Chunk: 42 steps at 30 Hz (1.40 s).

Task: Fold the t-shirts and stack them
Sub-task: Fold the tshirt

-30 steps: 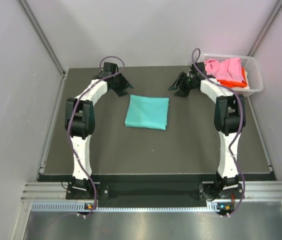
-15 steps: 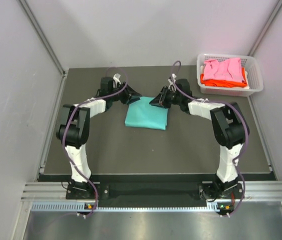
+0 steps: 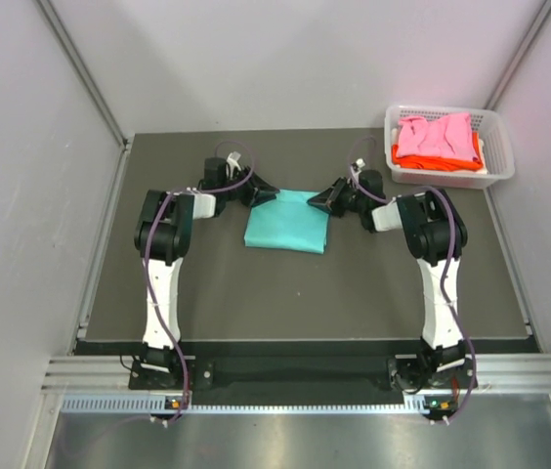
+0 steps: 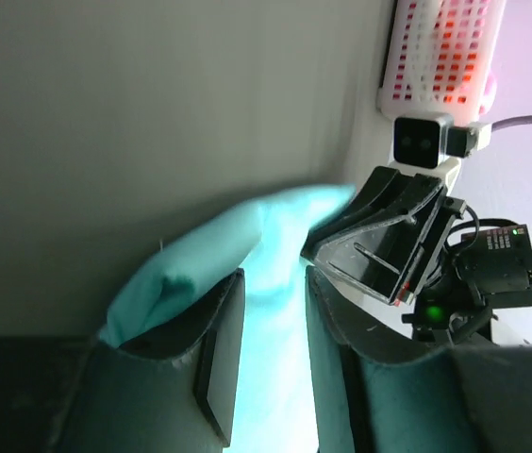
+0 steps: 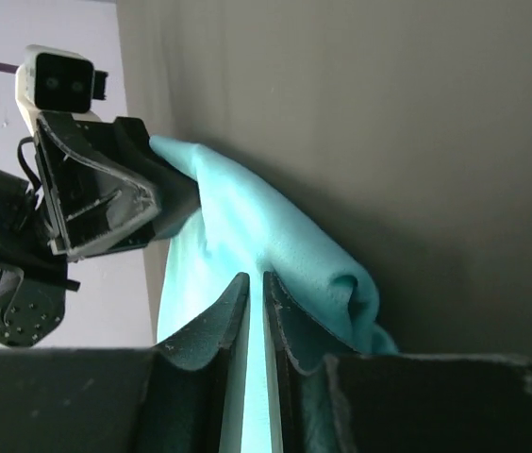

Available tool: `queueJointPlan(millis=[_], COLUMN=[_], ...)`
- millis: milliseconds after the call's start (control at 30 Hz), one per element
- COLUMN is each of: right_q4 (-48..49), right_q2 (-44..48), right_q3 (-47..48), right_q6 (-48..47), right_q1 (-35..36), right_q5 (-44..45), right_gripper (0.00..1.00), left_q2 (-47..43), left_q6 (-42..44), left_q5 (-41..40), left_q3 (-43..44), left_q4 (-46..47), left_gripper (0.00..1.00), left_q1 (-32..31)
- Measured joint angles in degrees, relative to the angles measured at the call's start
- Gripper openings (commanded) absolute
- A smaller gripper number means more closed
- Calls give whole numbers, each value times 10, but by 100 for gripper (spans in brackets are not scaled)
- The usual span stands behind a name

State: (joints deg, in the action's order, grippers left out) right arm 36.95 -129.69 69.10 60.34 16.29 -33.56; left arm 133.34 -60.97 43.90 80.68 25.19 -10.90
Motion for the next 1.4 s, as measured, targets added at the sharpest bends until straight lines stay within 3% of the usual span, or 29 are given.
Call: queueJointPlan(millis=[167,367,467,600,667,800,1033,1233,1400], right_q4=[-40,-202,-301,-374,-352,-207,-36,69,34], right_q2=[-8,-11,22,116,181,251,125,95,146], right_q3=[40,148,169,141,89,-50,-153,-215,-271], right_q6=[-40,-149,-210,-247,-235,-160,-49,-17,-49], right_q1=[-35,-59,-55,-37,-24,18,89,44,-27], right_q5=[-8,9,30,31,9,-38,-109,-163,-168], right_gripper=[13,13,16,20,19,13,9,9,9], left_q2=[3,-2,-38,-150,-212,-271,-207,-188,-233], left_q6=[85,182,211,199,174,125,85,121,171], left_q5=[-9,-31,-42,-35,-26,-12,-3,2,-11], left_q3=[71,143,127,24,-40,-148,-246,-256,-271], left_q4=[-99,-229,-280,-273,-242,-141,-54,-53,-105], left_gripper=[40,40,40,38,37,36,36,36,38], left_q1=[11,15,13,7,0,-25,-43,-21,2])
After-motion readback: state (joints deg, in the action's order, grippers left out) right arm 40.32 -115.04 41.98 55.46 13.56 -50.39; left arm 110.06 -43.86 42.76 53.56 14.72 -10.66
